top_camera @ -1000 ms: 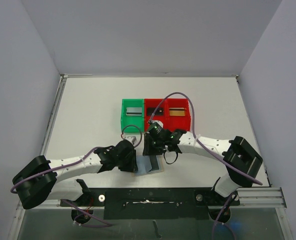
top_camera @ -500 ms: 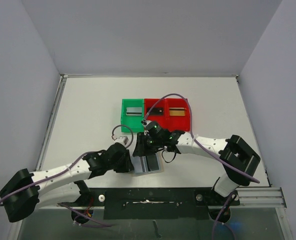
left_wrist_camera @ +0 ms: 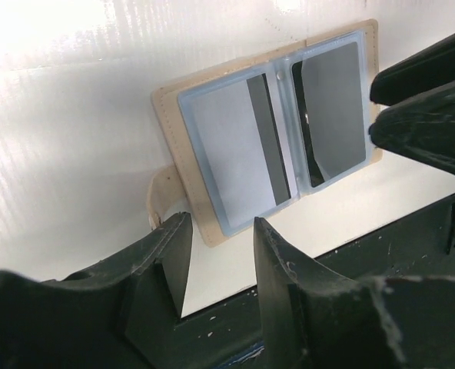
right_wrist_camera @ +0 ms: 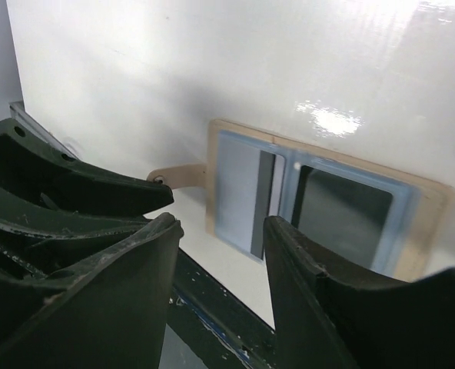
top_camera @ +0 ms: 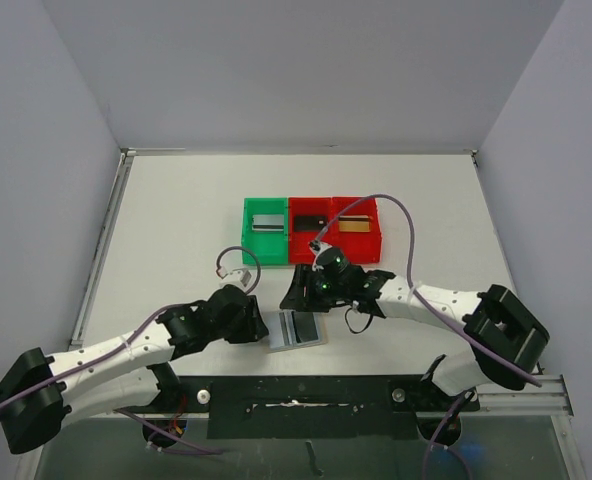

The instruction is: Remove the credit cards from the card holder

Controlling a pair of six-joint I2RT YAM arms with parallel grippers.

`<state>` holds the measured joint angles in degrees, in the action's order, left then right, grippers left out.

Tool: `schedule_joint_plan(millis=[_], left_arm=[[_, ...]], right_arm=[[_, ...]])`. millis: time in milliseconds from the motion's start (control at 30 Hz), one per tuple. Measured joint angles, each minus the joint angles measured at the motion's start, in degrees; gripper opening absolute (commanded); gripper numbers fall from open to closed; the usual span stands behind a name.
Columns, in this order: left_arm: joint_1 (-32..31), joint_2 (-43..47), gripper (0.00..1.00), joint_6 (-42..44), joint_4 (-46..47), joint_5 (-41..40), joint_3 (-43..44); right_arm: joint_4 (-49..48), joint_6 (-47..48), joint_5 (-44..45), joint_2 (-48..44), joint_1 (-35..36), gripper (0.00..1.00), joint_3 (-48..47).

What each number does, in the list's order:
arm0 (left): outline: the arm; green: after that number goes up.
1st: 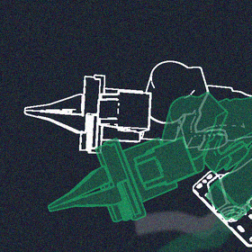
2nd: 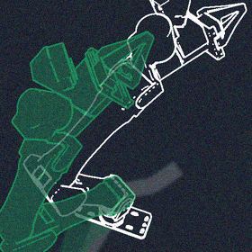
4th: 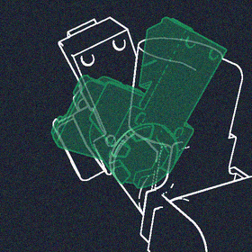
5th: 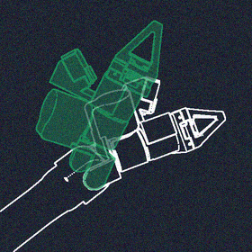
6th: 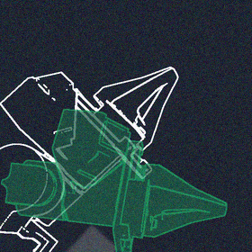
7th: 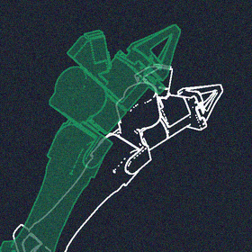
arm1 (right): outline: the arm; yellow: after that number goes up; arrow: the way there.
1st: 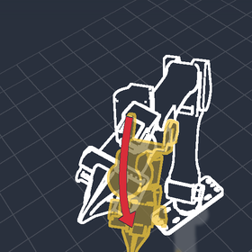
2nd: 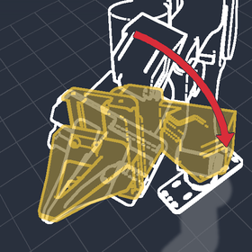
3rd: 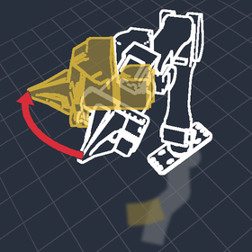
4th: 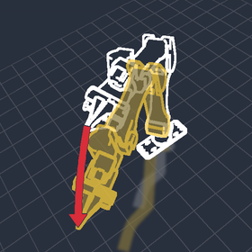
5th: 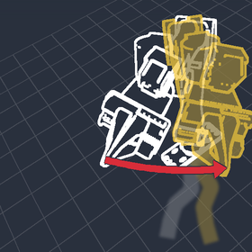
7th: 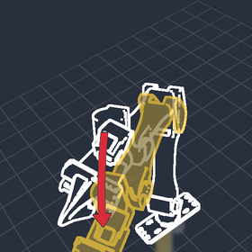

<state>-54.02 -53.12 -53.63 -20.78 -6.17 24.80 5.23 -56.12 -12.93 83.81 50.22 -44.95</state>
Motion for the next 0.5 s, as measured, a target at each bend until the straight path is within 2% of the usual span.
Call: schedule_joint_plan(millis=[200,500], left_arm=[[0.0,-6.9,0.38,1.3,1.6,1.1,3.5],[0.0,-13.8,0.37,0.5,2.3,2.1,4.0]], right_arm=[[-3.3,-2.0,0.9,-4.1,-1.2,0.52,5.8],[-4.9,-2.6,-0.3,-0.8,-1.4,0.49,6.3]])
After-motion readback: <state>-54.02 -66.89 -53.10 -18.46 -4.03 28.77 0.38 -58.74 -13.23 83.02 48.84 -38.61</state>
